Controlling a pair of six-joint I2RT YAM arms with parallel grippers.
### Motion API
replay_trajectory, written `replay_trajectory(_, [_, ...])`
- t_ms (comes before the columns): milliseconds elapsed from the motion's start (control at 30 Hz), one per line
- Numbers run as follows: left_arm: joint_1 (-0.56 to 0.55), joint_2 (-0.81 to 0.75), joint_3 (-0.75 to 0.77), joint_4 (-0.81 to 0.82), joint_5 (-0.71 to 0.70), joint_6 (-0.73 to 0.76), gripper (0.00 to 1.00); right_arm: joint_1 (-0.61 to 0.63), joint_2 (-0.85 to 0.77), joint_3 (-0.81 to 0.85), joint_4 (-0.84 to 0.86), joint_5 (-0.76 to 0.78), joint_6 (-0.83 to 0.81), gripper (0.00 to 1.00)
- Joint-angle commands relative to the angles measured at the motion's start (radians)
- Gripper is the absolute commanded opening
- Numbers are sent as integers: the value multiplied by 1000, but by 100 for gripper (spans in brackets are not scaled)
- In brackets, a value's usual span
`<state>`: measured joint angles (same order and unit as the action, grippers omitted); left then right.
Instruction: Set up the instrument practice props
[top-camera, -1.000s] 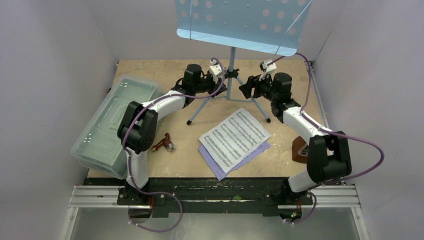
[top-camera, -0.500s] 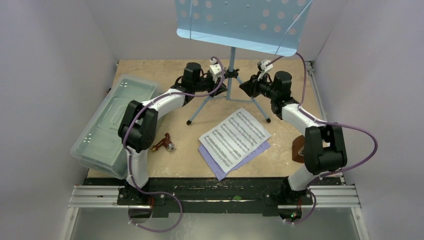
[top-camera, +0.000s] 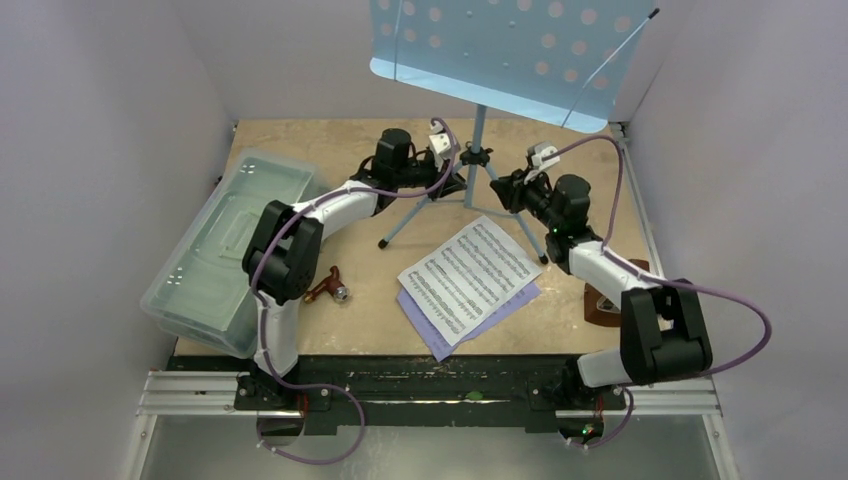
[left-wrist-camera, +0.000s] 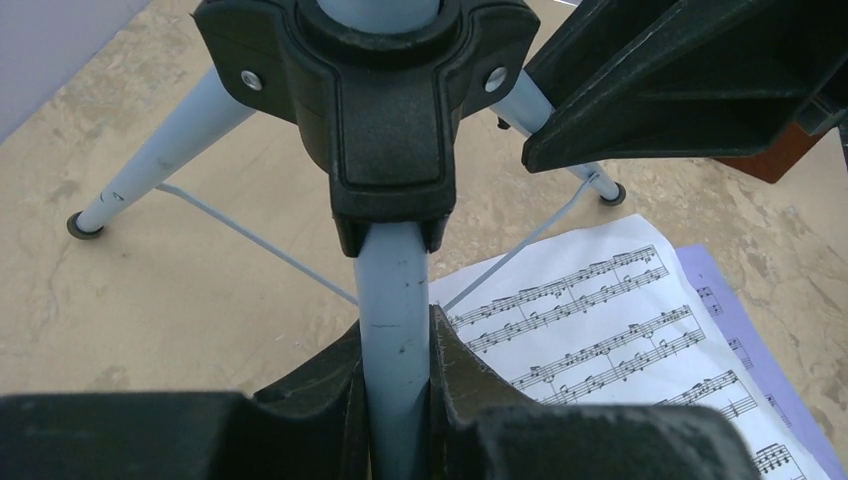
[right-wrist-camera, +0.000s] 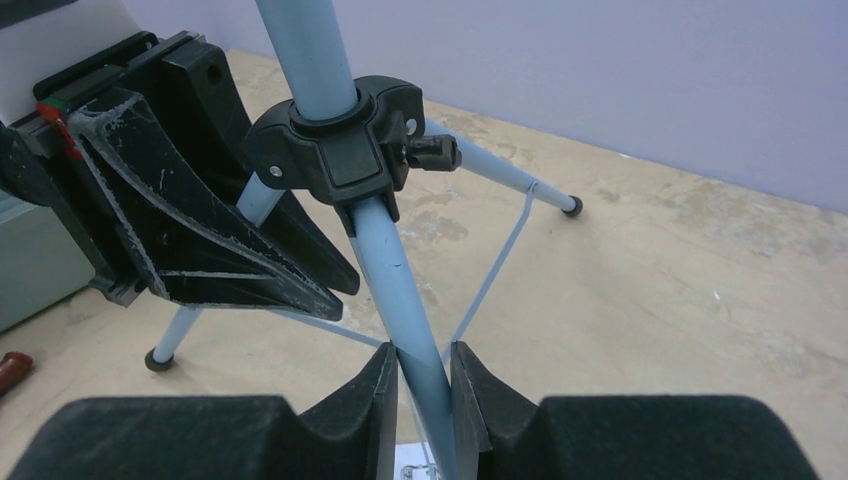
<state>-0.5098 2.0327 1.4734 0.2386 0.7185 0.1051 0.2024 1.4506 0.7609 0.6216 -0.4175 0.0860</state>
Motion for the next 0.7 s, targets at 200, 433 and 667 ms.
replay_trajectory(200, [-71, 154, 97, -204, -2, 70, 0, 94, -316, -214, -193, 270, 87, 0])
replay_trajectory(433, [-71, 167, 115, -149, -1, -23, 5, 172, -549, -334, -278, 397, 203, 0])
replay_trajectory(667, [-53, 175, 184, -305, -133, -66, 31, 184, -522, -341, -265, 446, 398, 0])
